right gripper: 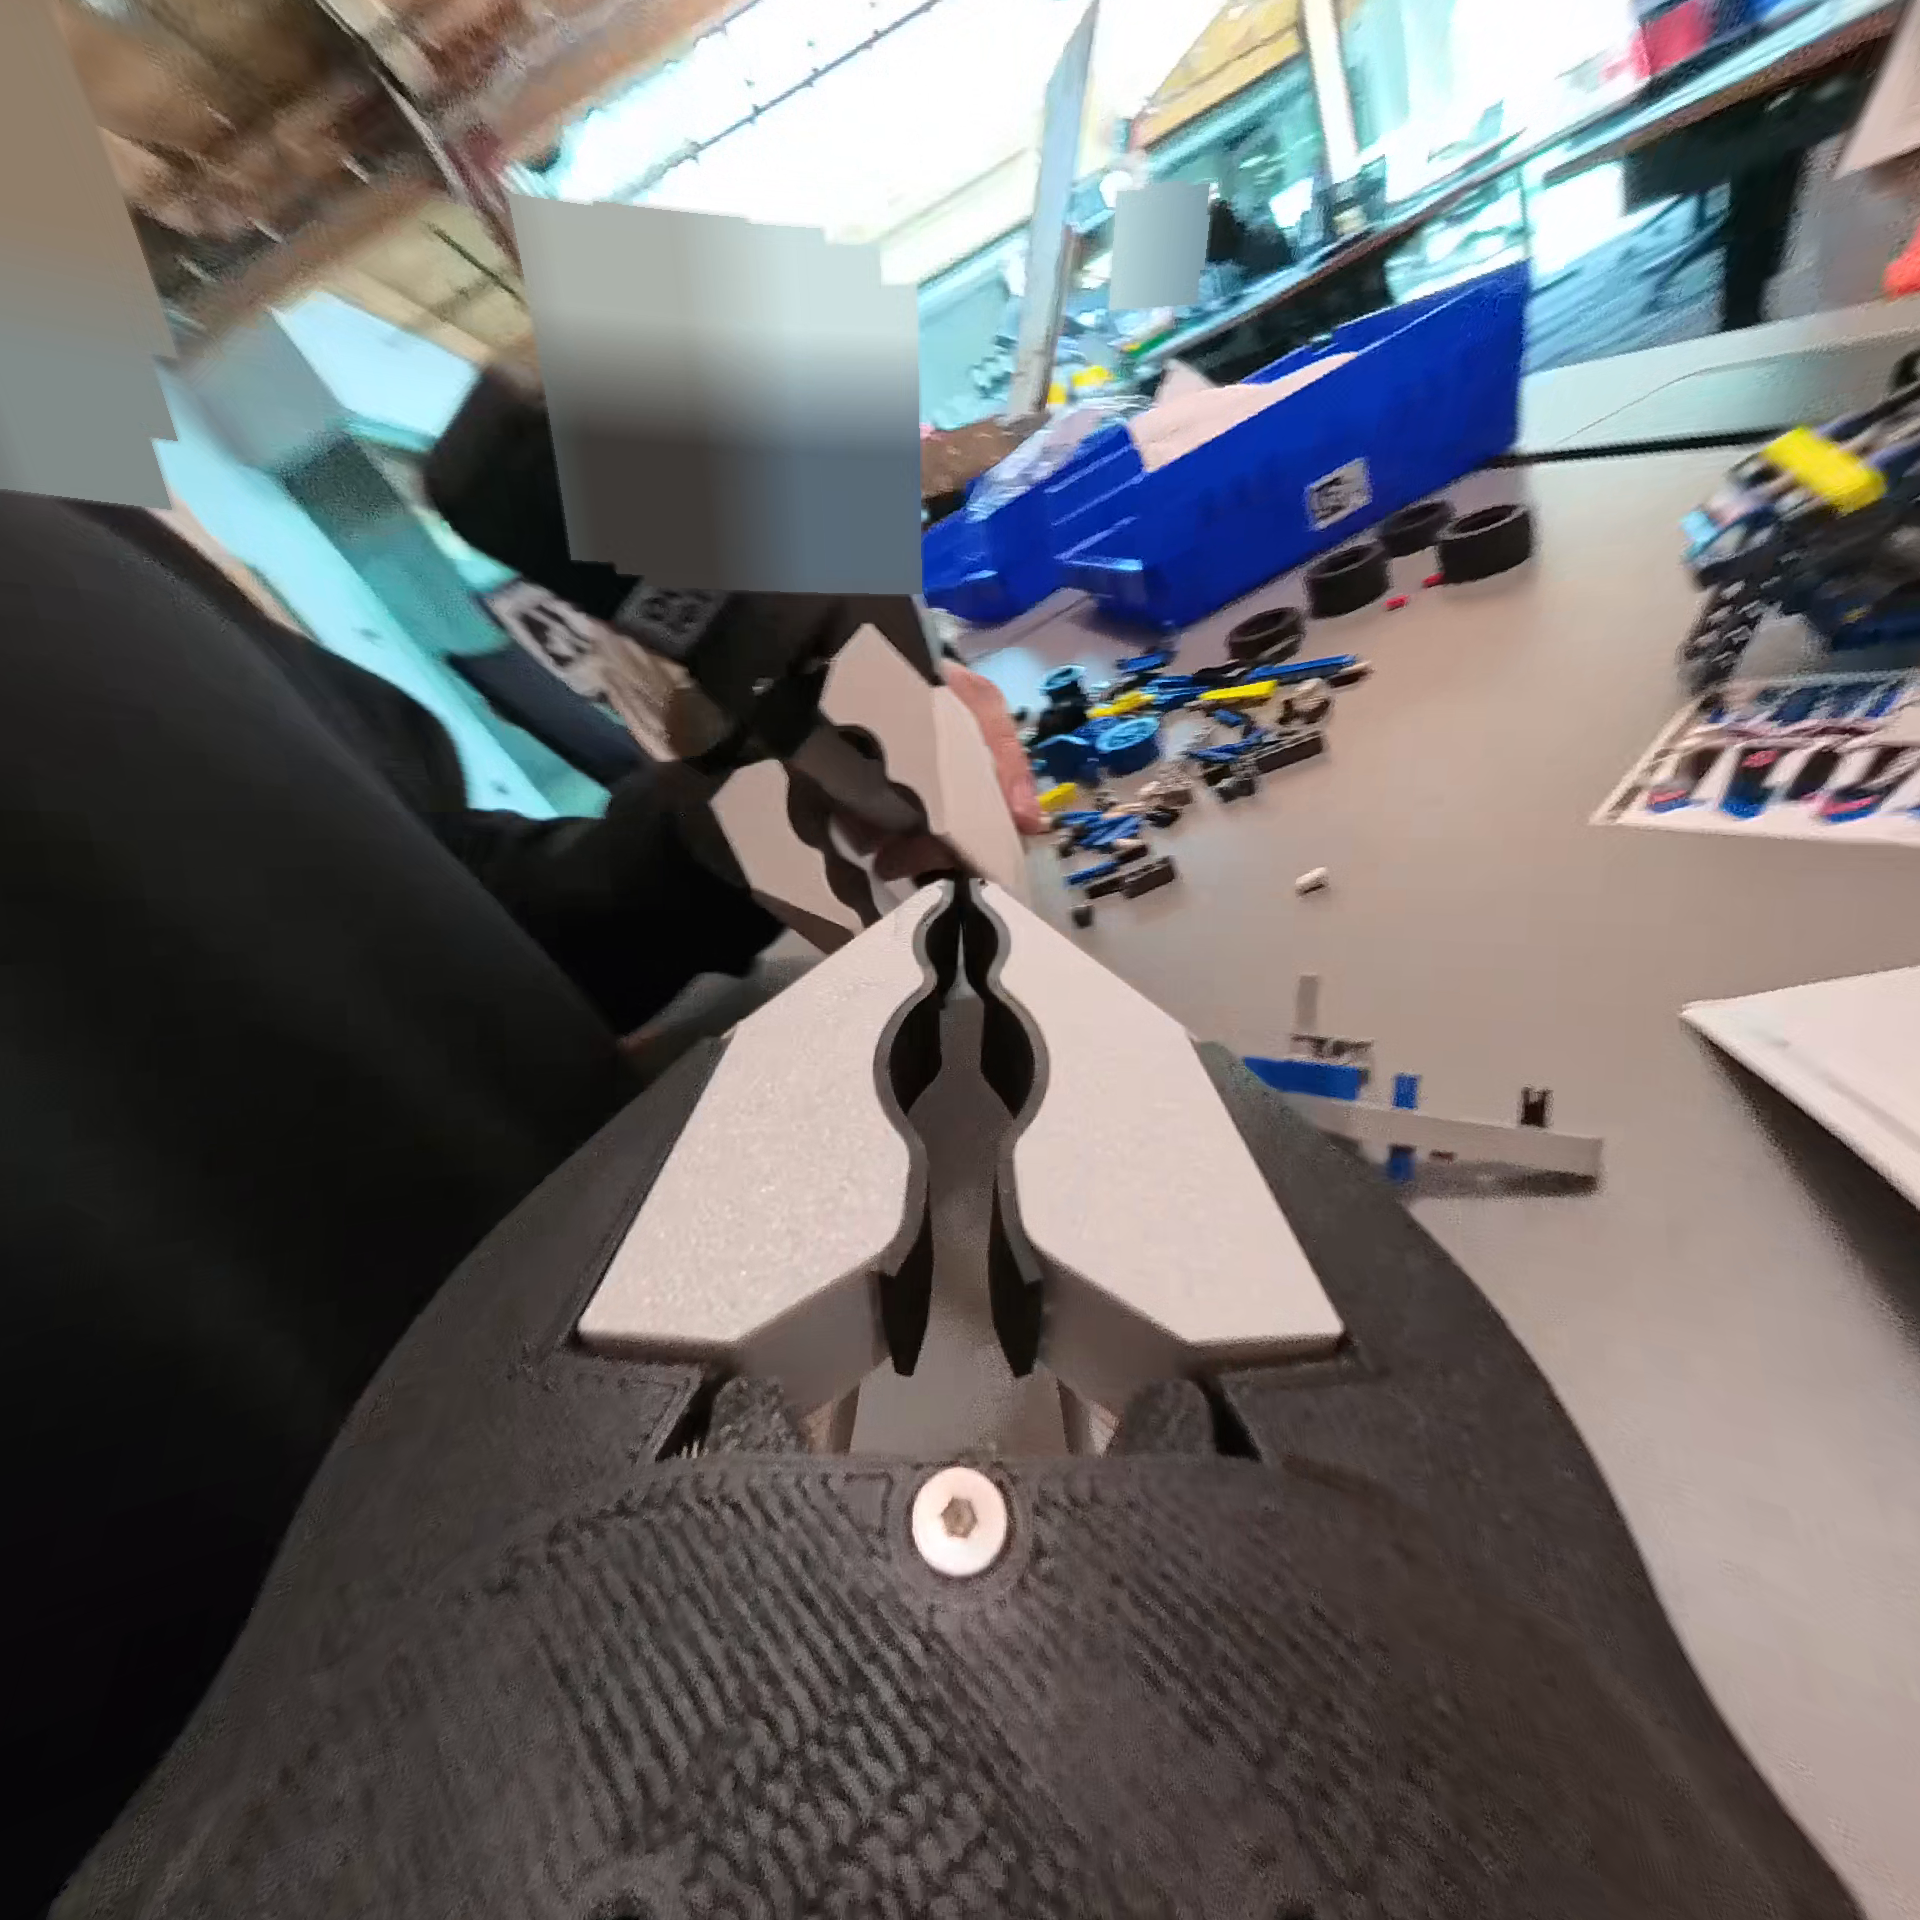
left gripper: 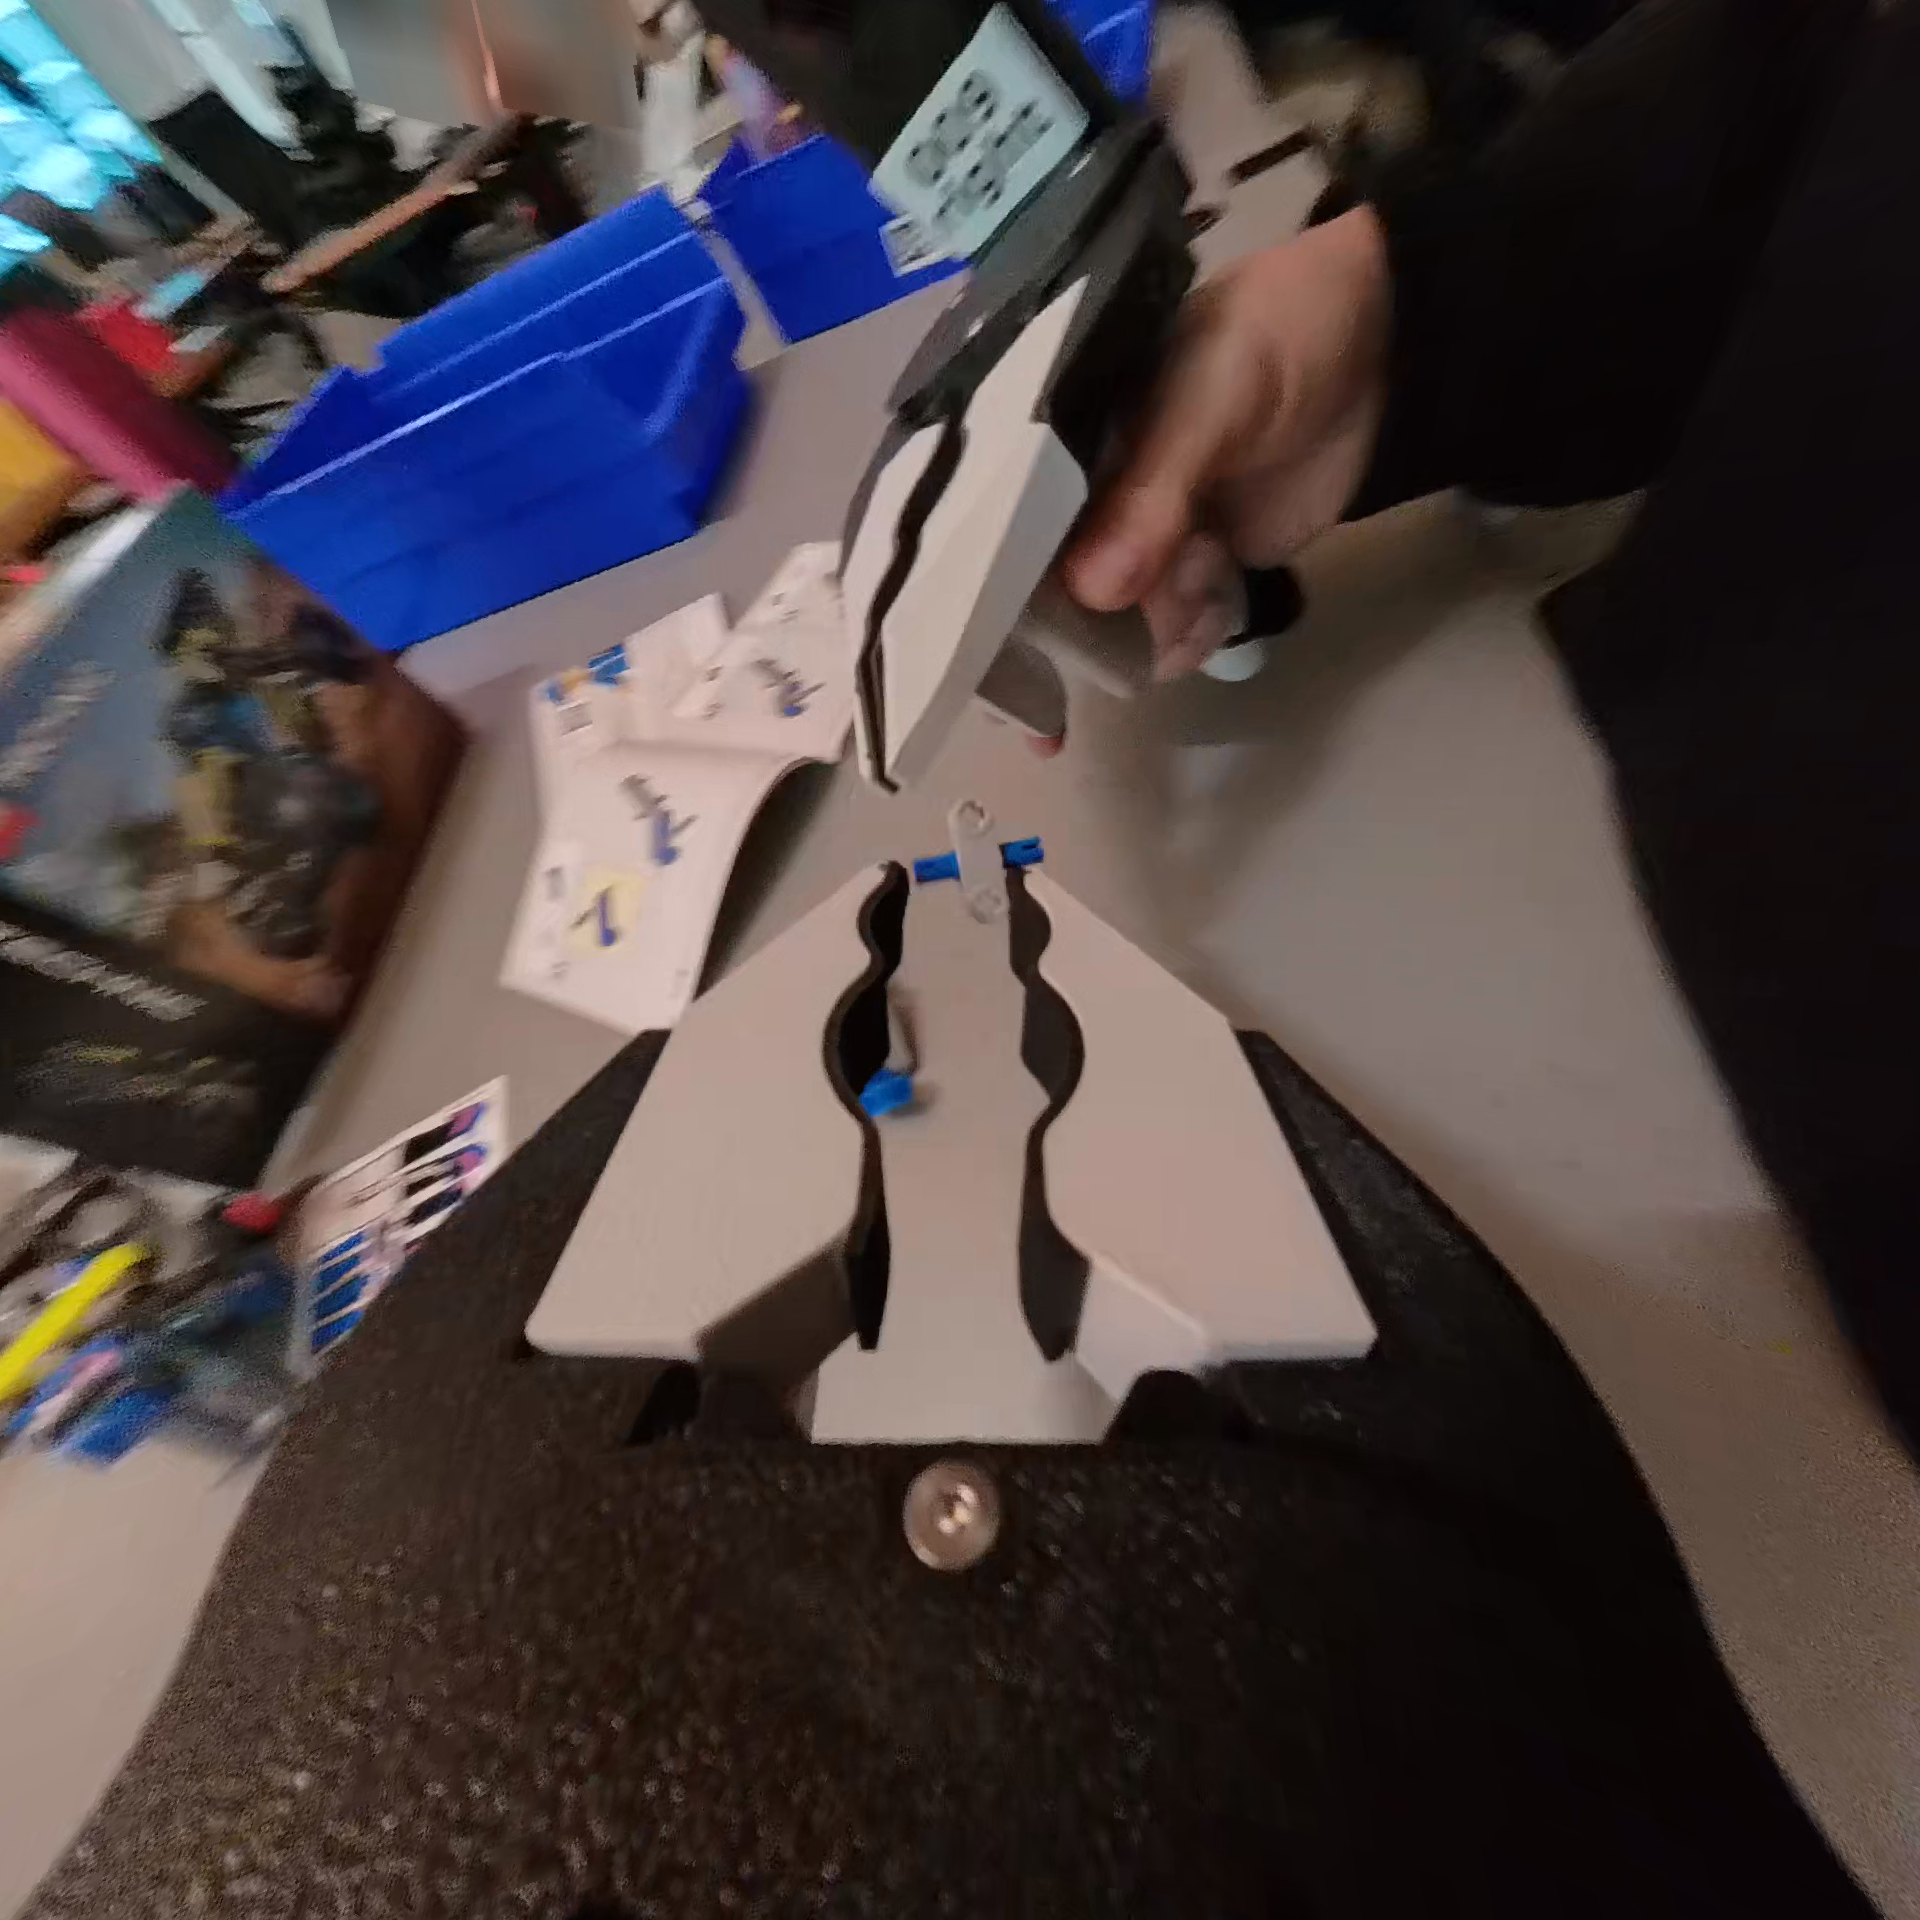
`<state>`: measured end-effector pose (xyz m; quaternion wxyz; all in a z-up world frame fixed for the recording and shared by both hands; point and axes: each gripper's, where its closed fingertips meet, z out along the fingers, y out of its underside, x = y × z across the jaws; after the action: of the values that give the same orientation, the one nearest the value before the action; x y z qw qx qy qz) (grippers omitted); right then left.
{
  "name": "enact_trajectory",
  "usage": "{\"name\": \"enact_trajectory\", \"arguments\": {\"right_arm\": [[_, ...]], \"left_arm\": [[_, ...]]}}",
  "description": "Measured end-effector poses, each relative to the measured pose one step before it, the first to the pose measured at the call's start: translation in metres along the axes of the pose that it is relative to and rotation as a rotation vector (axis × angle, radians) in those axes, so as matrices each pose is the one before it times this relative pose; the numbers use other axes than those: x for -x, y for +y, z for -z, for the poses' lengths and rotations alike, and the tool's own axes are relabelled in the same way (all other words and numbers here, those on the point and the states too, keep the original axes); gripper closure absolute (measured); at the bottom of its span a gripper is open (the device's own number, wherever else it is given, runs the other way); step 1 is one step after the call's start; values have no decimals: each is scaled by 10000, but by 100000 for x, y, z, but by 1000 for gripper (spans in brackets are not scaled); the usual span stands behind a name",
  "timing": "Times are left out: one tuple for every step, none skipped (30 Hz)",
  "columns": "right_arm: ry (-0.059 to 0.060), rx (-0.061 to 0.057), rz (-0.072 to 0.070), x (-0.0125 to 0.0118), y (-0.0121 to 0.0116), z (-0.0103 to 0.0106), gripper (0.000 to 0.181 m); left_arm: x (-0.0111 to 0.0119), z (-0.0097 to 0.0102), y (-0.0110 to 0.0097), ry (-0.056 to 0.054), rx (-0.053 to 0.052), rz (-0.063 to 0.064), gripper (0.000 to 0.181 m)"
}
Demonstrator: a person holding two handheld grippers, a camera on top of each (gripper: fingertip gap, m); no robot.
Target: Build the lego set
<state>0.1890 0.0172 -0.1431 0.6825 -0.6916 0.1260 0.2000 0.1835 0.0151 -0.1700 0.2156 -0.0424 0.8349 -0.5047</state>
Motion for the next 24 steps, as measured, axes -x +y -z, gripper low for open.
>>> {"name": "enact_trajectory", "arguments": {"right_arm": [[-458, -109, -550, 321, -50, 575, 181], [-617, -66, -546, 565, 2, 511, 181], [-464, -121, -460, 442, -122, 402, 181], [-245, -188, -332, 239, -194, 269, 181], [-371, -9, -274, 428, 73, 114, 181], [-412, 146, -204, 495, 284, -33, 181], [50, 124, -82, -155, 245, -99, 181], [509, 188, 35, -841, 366, -7, 181], [586, 451, 47, -945, 689, 139, 181], [836, 485, 127, -1129, 620, 334, 181], [985, 448, 297, -1142, 497, 468, 181], [758, 484, 389, -735, 552, 449, 181], [369, 566, 412, -130, 711, 315, 181], [138, 511, 364, 204, 645, 141, 181], [66, 368, 320, 336, 494, -94, 181], [-87, 312, 317, 597, 459, -325, 178], [-169, 271, 214, 778, 480, -525, 173], [-198, 292, 179, 856, 511, -699, 168], [-188, 274, 241, 872, 500, -808, 163], [-171, 233, 305, 841, 410, -880, 160], [-130, 251, 341, 740, 389, -850, 156], [-46, 284, 342, 505, 379, -759, 155], [-48, 273, 322, 398, 329, -661, 154], [44, 225, 256, 167, 195, -571, 155]], "left_arm": [[-536, 212, -386, 642, -278, 313, 159], [-466, 237, -453, 623, -342, 268, 157], [-241, 238, -559, 495, -440, 229, 153], [-144, 255, -767, 442, -562, 244, 151], [-245, 274, -953, 516, -661, 237, 157], [-156, 229, -881, 456, -603, 167, 163], [408, 172, -430, 97, -320, 109, 164], [955, 164, 333, -232, 125, 64, 164], [902, 159, 926, -236, 493, -5, 165], [411, 138, 1053, -10, 586, -65, 165], [27, 79, 931, 132, 515, -43, 166], [-112, 13, 946, 133, 530, 16, 166], [-338, -44, 1018, 209, 564, 27, 166], [-684, -94, 899, 365, 489, 13, 167], [-836, -129, 796, 425, 422, 9, 168], [-787, -162, 714, 362, 362, 16, 168], [-738, -200, 603, 313, 269, 33, 168], [-662, -257, 509, 248, 205, 55, 168], [-543, -314, 426, 156, 165, 46, 168], [-671, -334, 361, 181, 140, 16, 167], [-898, -303, 327, 275, 136, 14, 167], [-789, -298, 243, 177, 124, 35, 166], [-626, -300, 133, 54, 72, 5, 165], [-698, -297, 45, 106, 19, -35, 165]]}}
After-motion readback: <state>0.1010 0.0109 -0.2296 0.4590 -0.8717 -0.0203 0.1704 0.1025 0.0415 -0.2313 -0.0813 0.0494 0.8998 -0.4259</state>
